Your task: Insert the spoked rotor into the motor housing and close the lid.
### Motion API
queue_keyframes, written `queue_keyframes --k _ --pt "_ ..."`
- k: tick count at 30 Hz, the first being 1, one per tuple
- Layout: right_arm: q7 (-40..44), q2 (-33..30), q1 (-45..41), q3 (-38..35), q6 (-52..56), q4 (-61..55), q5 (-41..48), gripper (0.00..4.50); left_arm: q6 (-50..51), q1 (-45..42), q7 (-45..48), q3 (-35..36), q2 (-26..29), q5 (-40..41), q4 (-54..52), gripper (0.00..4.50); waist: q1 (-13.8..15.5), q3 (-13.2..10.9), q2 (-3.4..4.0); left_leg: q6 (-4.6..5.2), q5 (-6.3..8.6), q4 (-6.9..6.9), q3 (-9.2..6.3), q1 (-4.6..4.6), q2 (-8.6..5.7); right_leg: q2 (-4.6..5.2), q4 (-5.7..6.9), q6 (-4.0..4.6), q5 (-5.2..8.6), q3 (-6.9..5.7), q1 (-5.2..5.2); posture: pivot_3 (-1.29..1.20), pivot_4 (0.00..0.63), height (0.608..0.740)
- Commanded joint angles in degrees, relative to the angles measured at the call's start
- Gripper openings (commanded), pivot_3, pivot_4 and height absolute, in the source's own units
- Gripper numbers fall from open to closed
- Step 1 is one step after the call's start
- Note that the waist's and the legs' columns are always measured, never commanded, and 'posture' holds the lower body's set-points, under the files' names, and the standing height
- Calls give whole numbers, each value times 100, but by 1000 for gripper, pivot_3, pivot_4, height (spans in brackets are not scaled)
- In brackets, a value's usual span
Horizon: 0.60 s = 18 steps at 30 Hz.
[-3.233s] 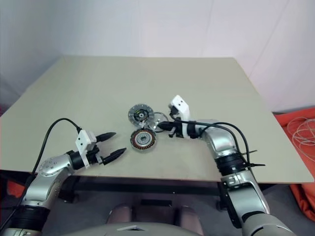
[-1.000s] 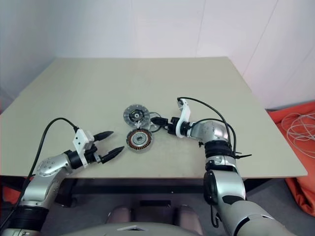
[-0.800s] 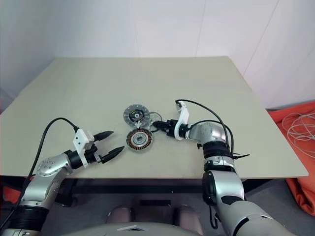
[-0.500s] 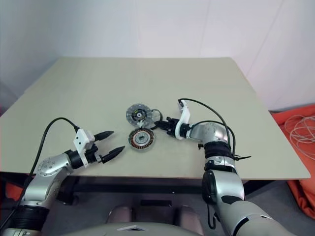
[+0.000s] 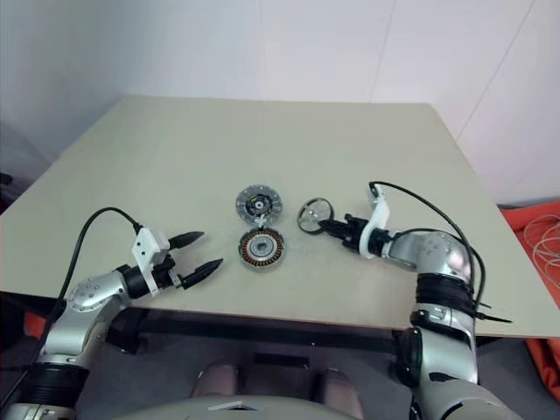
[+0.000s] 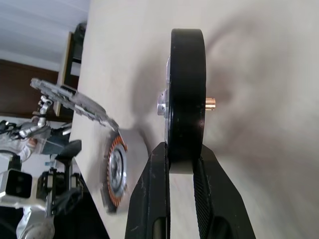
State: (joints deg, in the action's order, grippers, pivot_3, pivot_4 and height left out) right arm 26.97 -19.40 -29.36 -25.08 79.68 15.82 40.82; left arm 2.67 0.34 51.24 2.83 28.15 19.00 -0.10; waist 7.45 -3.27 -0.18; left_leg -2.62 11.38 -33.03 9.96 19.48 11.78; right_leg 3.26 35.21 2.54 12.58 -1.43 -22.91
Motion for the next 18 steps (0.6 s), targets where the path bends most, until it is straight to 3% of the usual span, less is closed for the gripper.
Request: queue_keyframes --k 1,6,10,13,18 --pt "-57 -244 164 -202 562 -731 306 336 -132 -80 45 64 50 24 -25 4500 -1 -1 2 0 0 0 0 0 0 0 0 0 0 0 0 0 0 740" --pt "18 -547 301 -119 1253 -1293 875 336 -166 -105 67 80 71 19 27 4500 -20 -5 11 -1 0 1 0 1 1 -2 -2 -1 0 0 -5 0 0 740" --pt "-230 -915 256 239 1282 -1150 2249 336 -180 -127 79 92 81 17 58 4500 -25 -6 18 0 0 3 1 0 2 -3 -5 -2 0 0 -6 0 0 740" --pt "-616 -1115 146 669 1282 -969 3290 336 -181 -135 83 95 85 19 65 4500 -25 -6 26 0 0 4 1 2 2 -3 -9 -2 0 -1 -6 0 0 740" --pt "-1751 -817 -115 1079 1282 -690 4792 336 -194 -161 80 114 98 15 65 4500 -28 -6 27 -1 0 4 1 7 2 -3 -12 -1 0 -3 -7 0 0 740"
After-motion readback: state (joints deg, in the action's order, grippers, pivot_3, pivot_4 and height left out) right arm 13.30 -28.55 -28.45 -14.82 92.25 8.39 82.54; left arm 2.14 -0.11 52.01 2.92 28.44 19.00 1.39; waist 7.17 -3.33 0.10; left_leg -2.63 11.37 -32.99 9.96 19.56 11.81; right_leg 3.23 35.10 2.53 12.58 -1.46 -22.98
